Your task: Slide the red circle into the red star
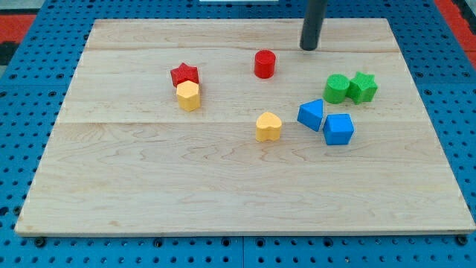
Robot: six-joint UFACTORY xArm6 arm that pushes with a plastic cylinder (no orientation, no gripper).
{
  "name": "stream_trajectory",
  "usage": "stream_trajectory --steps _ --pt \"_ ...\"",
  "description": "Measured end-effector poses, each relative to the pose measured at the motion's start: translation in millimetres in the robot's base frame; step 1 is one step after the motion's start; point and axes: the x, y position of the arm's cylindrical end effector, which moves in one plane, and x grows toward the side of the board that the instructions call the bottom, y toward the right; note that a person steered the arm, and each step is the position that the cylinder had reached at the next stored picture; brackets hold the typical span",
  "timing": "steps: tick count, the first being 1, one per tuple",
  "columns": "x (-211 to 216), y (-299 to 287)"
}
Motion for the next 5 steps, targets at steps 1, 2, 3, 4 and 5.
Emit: stream_trajectory --steps 1,2,3,4,5 --pt "8 -46" --pt "28 -52" --pt "40 -56" --pt "54 -103" --pt "55 -59"
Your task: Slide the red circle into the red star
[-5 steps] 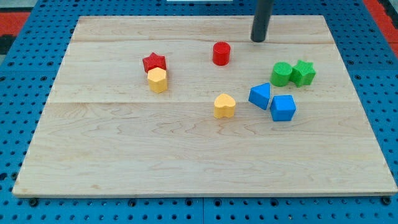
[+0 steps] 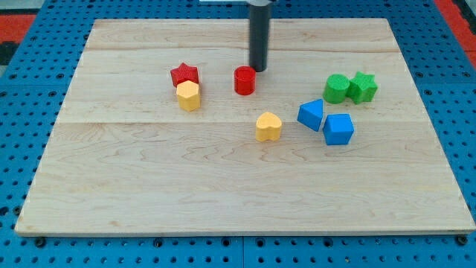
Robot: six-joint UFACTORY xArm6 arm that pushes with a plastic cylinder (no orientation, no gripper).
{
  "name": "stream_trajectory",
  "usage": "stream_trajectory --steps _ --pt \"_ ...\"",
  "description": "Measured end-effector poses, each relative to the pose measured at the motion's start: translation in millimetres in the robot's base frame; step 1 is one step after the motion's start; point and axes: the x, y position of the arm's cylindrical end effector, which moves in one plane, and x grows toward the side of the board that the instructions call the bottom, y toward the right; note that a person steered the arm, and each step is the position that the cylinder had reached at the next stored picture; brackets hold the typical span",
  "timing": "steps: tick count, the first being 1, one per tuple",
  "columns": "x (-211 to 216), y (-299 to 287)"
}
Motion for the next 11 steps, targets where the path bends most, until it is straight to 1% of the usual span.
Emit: stream_trajectory --steps 1,2,5,7,8,9,10,11 --pt "6 26" --pt "29 -6" --pt "29 -14" --pt "32 -74" --pt "32 -73" --pt "50 -49" --pt "74 -71" --pt "56 -98"
